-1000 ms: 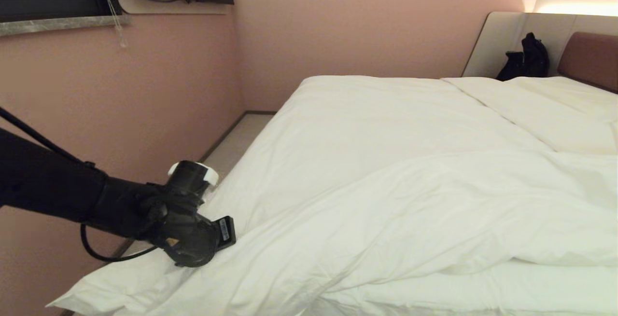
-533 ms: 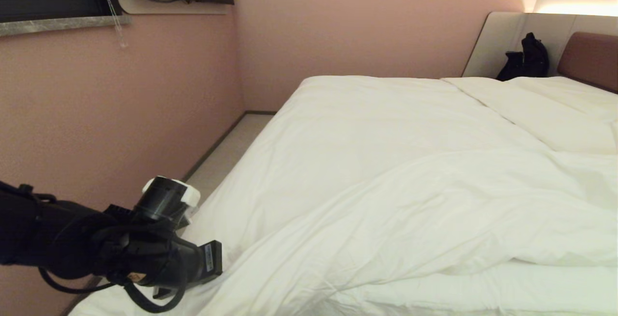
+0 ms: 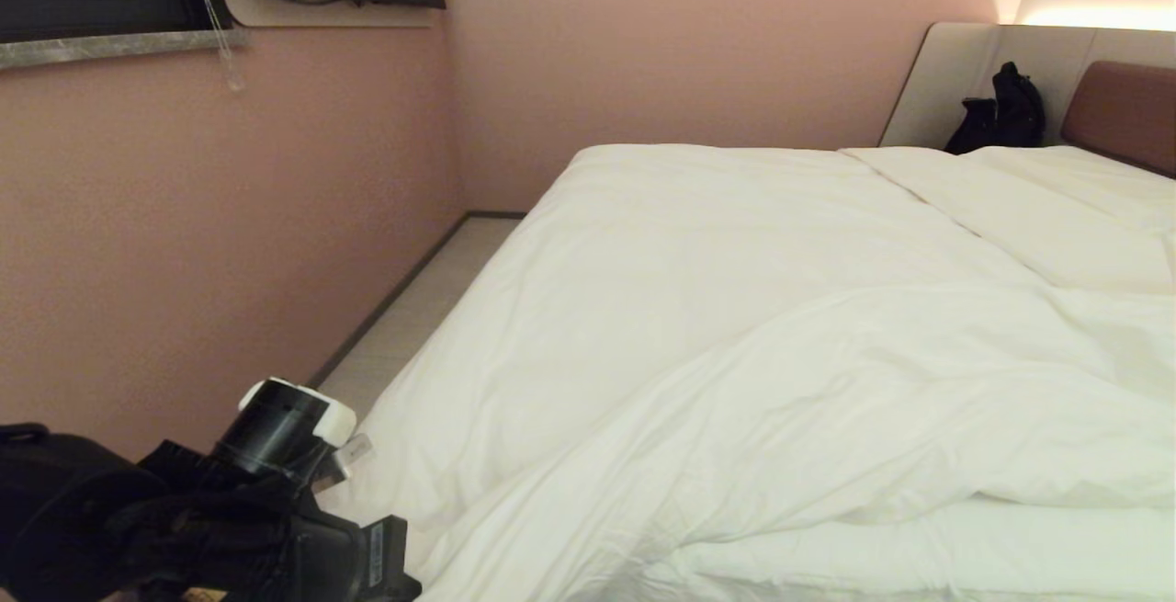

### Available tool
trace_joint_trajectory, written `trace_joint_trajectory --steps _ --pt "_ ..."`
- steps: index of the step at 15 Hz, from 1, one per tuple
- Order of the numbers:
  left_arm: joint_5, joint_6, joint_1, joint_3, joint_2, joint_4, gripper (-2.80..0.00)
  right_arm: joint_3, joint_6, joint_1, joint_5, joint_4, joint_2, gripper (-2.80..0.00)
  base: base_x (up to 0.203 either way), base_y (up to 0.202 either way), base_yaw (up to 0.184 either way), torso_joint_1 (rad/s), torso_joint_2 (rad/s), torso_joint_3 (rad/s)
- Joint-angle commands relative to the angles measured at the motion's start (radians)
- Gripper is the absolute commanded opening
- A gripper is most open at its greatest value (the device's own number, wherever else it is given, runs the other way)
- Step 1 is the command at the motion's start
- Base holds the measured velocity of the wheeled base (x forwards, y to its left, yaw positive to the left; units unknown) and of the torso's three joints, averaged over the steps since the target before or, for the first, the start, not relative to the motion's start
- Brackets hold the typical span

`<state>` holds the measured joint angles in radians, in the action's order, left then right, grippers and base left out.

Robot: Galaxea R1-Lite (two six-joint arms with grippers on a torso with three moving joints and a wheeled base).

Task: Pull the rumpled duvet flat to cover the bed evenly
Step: Flatten the corners of the folded blanket

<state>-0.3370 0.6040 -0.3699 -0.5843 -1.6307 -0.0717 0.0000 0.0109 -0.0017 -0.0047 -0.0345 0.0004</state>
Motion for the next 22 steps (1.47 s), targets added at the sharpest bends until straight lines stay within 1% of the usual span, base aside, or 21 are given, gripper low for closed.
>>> trace_joint_trajectory --steps 1,8,11,13,15,17,18,19,20,22 --pt "-0.002 0.003 -0.014 0.033 0.022 0.0 -2.8 0.0 0.0 0.0 0.0 -0.001 0.0 -2.8 0.0 0.0 0.0 0.0 0.0 0.0" --pt "-0.006 0.003 -0.101 0.173 0.11 0.0 -2.8 0.0 0.0 0.0 0.0 -0.001 0.0 -2.8 0.0 0.0 0.0 0.0 0.0 0.0" --pt "0.002 0.003 -0.104 0.182 0.159 0.001 -2.8 0.0 0.0 0.0 0.0 -0.001 0.0 -2.8 0.0 0.0 0.0 0.0 0.0 0.0" --pt "0.015 0.003 -0.1 0.167 0.234 0.0 -2.8 0.0 0.0 0.0 0.0 -0.001 0.0 -2.8 0.0 0.0 0.0 0.0 0.0 0.0" --pt "0.056 0.003 -0.098 0.127 0.34 -0.028 -2.8 0.0 0.0 0.0 0.0 -0.001 0.0 -2.8 0.0 0.0 0.0 0.0 0.0 0.0" --pt "0.142 0.002 -0.098 0.017 0.438 -0.124 -2.8 0.0 0.0 0.0 0.0 -0.001 0.0 -2.8 0.0 0.0 0.0 0.0 0.0 0.0" --pt "0.193 0.001 -0.097 -0.033 0.46 -0.151 -2.8 0.0 0.0 0.0 0.0 -0.001 0.0 -2.8 0.0 0.0 0.0 0.0 0.0 0.0" --pt "0.241 0.001 -0.097 -0.086 0.458 -0.16 -2.8 0.0 0.0 0.0 0.0 -0.001 0.0 -2.8 0.0 0.0 0.0 0.0 0.0 0.0" --pt "0.269 0.005 -0.097 -0.13 0.439 -0.16 -2.8 0.0 0.0 0.0 0.0 -0.001 0.0 -2.8 0.0 0.0 0.0 0.0 0.0 0.0" --pt "0.284 0.032 -0.095 -0.203 0.342 -0.155 -2.8 0.0 0.0 0.0 0.0 -0.001 0.0 -2.8 0.0 0.0 0.0 0.0 0.0 0.0"
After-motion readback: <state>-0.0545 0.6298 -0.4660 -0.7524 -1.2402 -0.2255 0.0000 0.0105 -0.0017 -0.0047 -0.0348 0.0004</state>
